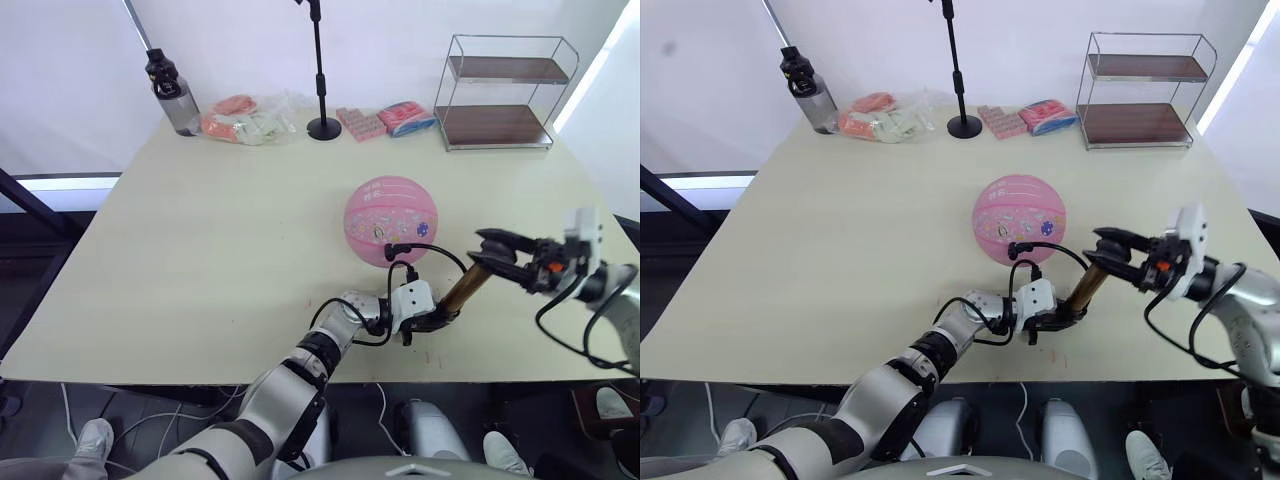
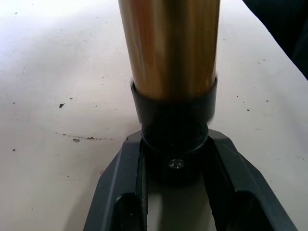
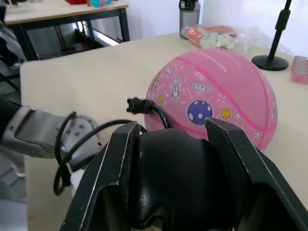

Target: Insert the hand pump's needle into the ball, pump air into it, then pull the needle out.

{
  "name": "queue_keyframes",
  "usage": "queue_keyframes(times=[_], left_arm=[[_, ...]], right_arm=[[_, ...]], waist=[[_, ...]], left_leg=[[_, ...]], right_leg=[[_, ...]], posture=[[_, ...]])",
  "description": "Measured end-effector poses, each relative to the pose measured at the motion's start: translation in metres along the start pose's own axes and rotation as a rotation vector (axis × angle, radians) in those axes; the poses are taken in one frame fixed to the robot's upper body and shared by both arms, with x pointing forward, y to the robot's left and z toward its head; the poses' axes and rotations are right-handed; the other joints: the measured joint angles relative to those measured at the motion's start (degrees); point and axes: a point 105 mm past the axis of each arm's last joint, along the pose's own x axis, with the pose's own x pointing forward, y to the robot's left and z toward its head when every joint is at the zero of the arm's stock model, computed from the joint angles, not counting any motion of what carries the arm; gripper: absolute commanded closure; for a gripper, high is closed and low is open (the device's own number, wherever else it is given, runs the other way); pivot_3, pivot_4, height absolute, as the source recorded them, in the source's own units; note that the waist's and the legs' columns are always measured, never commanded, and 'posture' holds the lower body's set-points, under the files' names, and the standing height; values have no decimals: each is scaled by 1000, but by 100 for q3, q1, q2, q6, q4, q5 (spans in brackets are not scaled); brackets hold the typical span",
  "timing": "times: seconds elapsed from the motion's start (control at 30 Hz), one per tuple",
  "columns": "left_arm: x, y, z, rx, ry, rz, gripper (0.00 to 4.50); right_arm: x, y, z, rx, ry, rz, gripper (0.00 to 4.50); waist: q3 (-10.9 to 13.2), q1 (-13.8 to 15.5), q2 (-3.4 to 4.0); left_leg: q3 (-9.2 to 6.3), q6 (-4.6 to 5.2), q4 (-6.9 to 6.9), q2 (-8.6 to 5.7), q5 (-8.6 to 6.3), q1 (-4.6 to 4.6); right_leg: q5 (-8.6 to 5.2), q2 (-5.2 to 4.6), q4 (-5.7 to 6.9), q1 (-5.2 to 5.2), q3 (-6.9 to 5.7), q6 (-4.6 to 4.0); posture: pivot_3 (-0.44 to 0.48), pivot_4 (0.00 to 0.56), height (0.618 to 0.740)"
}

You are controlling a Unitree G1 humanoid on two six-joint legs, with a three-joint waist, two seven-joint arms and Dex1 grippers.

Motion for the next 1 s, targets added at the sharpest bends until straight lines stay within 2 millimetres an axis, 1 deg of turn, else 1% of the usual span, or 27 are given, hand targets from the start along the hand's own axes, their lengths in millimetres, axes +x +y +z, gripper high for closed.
queue_keyframes(times=[0.03,0.07,0.17,0.2,0.23,0.27,0.3,0.33,0.37,0.43,0.57,0.6,0.67,0.77,0.87,0.93,1.0], left_arm=[[0,0,0,0,-1,0,3423],[0,0,0,0,-2,-1,3423],[0,-1,0,-1,-2,-3,3423],[1,0,2,4,-7,-3,3423],[1,0,2,5,-8,-3,3423],[1,0,2,5,-8,-3,3423],[1,0,2,5,-8,-3,3423],[1,0,2,6,-8,-3,3423],[1,0,2,7,-8,-3,3423],[1,0,3,10,-11,-4,3423],[2,-1,5,12,-16,-10,3423],[2,-1,5,12,-16,-11,3423],[2,-1,5,13,-14,-13,3423],[1,-1,3,13,-7,-8,3423],[1,-1,2,10,-5,-5,3423],[0,0,1,8,-1,-3,3423],[0,0,0,5,4,-2,3423]], right_arm=[[-1,-1,5,-7,-3,3,2751],[-2,-2,15,-25,-17,11,2751],[-3,-1,24,-37,-36,22,2751],[-4,-4,37,-33,-21,42,2751],[-10,-7,64,-60,-31,60,2751],[-12,-8,75,-75,-46,63,2751],[-12,-8,76,-75,-47,64,2751],[-13,-8,99,-87,-64,80,2751],[-14,-8,105,-96,-62,80,2751],[-14,-9,108,-68,-38,80,2751],[-14,-11,109,-41,-34,74,2751],[-13,-10,108,-44,-31,76,2751],[-14,-7,105,-70,-21,75,2751],[-13,-4,85,-95,-15,64,2751],[-10,-2,72,-99,-25,56,2751],[-6,0,50,-102,-5,47,2751],[-1,1,33,-103,-2,34,2751]], waist=[[4,1,6],[6,6,7],[9,18,-1],[31,24,18],[40,26,18],[45,31,15],[45,31,14],[49,31,20],[51,32,24],[59,39,21],[64,65,29],[64,79,30],[60,92,26],[53,89,15],[48,80,10],[28,78,-14],[5,72,-36]], left_leg=[[2,0,0,-1,0,-3],[0,0,-1,-1,0,-6],[-6,0,-3,0,0,-6],[-1,0,-2,-5,0,-12],[0,0,-1,-5,0,-13],[-2,0,-1,-4,0,-13],[-1,0,-1,-4,0,-13],[-1,0,-1,-3,0,-13],[0,0,-2,-3,0,-13],[0,0,-2,-3,0,-22],[6,0,-2,-4,0,-31],[6,0,-2,-4,0,-31],[3,0,-4,-2,0,-27],[1,0,-4,2,0,-15],[0,0,0,2,0,-6],[-3,0,0,6,0,1],[-6,0,-1,10,0,6]], right_leg=[[0,-1,0,-3,2,0],[0,0,0,-6,1,0],[1,3,0,-5,-6,2],[0,-4,0,-10,-3,1],[0,-4,0,-10,-2,0],[0,-3,0,-10,-5,0],[0,-3,0,-10,-4,0],[0,-4,0,-10,-3,-1],[0,-6,0,-11,-2,-1],[0,-8,0,-19,-2,-1],[1,-10,1,-32,5,1],[10,-10,1,-33,5,17],[11,-8,1,-31,3,19],[11,2,3,-20,2,18],[6,11,6,-13,6,9],[0,22,6,-8,6,0],[0,30,6,-4,5,0]], posture=[[0,150,740],[0,150,740],[0,150,740],[0,150,740],[0,150,740],[0,150,740],[0,150,740],[0,150,740],[0,150,740],[0,150,740],[0,150,740],[0,150,740],[0,150,740],[0,150,740],[0,150,740],[0,150,740],[0,150,740]])
